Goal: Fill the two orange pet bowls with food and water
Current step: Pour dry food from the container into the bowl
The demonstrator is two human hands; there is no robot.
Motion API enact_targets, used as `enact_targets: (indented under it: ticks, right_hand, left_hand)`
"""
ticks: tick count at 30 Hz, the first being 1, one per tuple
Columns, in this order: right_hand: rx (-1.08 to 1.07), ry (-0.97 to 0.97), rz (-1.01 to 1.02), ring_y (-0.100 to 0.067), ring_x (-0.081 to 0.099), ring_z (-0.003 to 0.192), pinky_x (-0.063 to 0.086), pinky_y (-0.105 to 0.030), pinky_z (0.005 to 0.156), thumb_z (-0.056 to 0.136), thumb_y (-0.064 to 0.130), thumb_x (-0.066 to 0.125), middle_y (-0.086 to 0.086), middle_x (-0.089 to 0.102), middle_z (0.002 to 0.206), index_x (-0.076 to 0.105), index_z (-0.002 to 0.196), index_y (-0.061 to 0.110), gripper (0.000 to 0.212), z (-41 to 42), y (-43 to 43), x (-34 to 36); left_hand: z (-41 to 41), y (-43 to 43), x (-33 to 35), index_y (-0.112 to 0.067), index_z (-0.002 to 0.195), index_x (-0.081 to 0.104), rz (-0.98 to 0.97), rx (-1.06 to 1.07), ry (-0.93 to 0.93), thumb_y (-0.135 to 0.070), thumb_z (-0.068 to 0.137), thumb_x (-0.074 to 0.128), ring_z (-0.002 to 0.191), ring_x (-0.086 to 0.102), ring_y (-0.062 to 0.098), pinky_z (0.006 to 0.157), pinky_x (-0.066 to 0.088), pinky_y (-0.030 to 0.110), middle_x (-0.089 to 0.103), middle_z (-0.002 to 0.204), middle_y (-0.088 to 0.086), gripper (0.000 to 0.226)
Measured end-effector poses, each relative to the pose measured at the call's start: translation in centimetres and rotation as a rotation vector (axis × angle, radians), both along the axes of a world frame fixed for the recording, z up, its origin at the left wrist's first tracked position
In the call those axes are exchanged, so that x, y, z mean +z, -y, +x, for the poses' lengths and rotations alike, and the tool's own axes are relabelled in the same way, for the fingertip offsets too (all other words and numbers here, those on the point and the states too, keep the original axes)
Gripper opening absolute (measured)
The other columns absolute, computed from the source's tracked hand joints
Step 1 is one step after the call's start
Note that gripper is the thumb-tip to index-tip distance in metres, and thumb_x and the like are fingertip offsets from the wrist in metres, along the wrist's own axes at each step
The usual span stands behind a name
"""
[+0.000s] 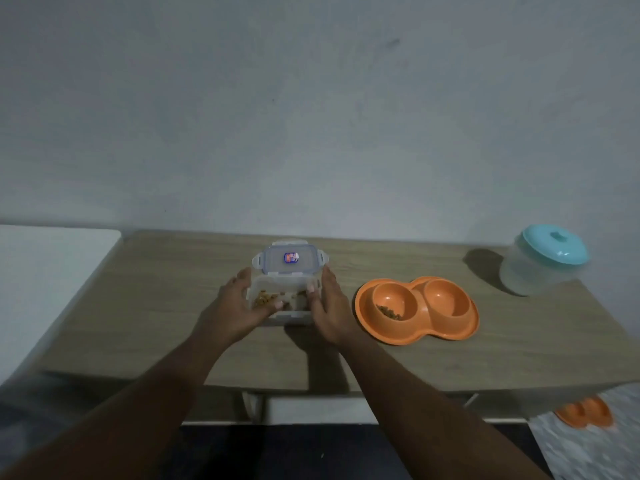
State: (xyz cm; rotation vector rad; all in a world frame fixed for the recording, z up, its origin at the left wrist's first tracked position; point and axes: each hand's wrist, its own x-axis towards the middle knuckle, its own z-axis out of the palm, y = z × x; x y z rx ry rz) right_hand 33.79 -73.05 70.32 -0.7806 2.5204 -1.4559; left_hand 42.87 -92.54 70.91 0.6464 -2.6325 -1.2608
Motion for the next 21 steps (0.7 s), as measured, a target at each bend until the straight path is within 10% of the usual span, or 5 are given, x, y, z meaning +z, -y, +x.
enact_targets:
  ticks: [4, 11, 21]
  right_hand:
    - [-0.008, -0.003, 0.148, -0.025, 0.004, 0.151, 0.007, -0.039, 0.123, 0.103, 0.043, 0.03, -0.01, 0.009, 0.164, 0.01, 0.156, 0.015, 0.063, -0.7, -1.6, 3.4]
    - [-0.145, -0.033, 0.187, -0.03, 0.005, 0.151, 0.009, -0.037, 0.121, 0.104, 0.038, 0.032, -0.017, 0.009, 0.162, 0.013, 0.155, 0.013, 0.06, -2.0, -8.5, 8.3]
    - [-0.378, 0.0, 0.128, -0.026, 0.006, 0.151, 0.008, -0.036, 0.121, 0.104, 0.036, 0.033, -0.014, 0.013, 0.163, 0.017, 0.155, 0.014, 0.058, -6.6, -24.9, 8.5]
  left_hand:
    - [-1.4, -2.1, 2.7, -0.028, 0.151, 0.037, -0.118, -0.086, 0.011, -0.089, 0.058, 0.06, 0.145, 0.037, 0.023, 0.115, 0.038, 0.047, 0.039, 0.157, 0.001, 0.114]
    - [-4.5, -10.8, 9.0, -0.003, 0.155, 0.024, -0.135, -0.309, -0.011, -0.061, 0.077, 0.069, 0.154, 0.014, 0.025, 0.122, 0.008, 0.027, 0.019, 0.165, 0.015, 0.107]
    - [-11.5, -25.3, 8.9, -0.011, 0.158, 0.021, -0.164, -0.448, -0.054, -0.051, 0.089, 0.067, 0.154, 0.013, 0.019, 0.124, 0.014, 0.032, 0.017, 0.166, 0.006, 0.092]
